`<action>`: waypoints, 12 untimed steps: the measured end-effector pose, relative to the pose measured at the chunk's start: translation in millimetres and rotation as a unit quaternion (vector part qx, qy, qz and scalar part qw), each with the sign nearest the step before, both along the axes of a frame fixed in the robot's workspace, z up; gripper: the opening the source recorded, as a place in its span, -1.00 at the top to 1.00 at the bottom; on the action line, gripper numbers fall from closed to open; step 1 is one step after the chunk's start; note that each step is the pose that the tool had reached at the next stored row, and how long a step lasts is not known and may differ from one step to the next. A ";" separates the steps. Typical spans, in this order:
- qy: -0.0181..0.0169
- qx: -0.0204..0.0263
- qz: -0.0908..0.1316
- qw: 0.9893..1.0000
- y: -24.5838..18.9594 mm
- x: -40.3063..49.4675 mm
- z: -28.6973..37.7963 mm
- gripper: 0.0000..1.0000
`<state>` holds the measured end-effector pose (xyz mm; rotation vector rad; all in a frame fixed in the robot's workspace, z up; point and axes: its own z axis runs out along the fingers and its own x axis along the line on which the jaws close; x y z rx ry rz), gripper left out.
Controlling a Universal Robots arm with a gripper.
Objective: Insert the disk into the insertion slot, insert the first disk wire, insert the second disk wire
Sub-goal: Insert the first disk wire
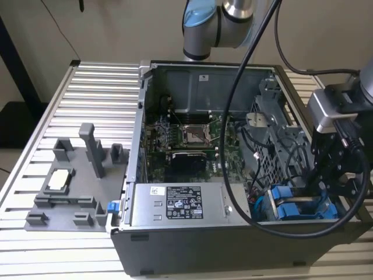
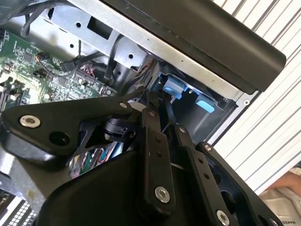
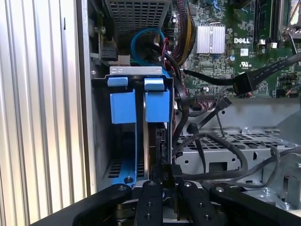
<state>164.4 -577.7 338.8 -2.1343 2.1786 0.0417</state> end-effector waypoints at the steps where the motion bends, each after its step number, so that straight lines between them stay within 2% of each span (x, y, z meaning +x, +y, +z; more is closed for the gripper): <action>1: 0.000 0.000 0.000 1.000 -0.2 0.0 -1.0 0.62; 9: 0.000 0.000 0.000 1.000 -1.8 0.0 -7.9 0.62; 12: 0.000 0.000 0.000 1.000 -1.9 0.0 -8.0 0.62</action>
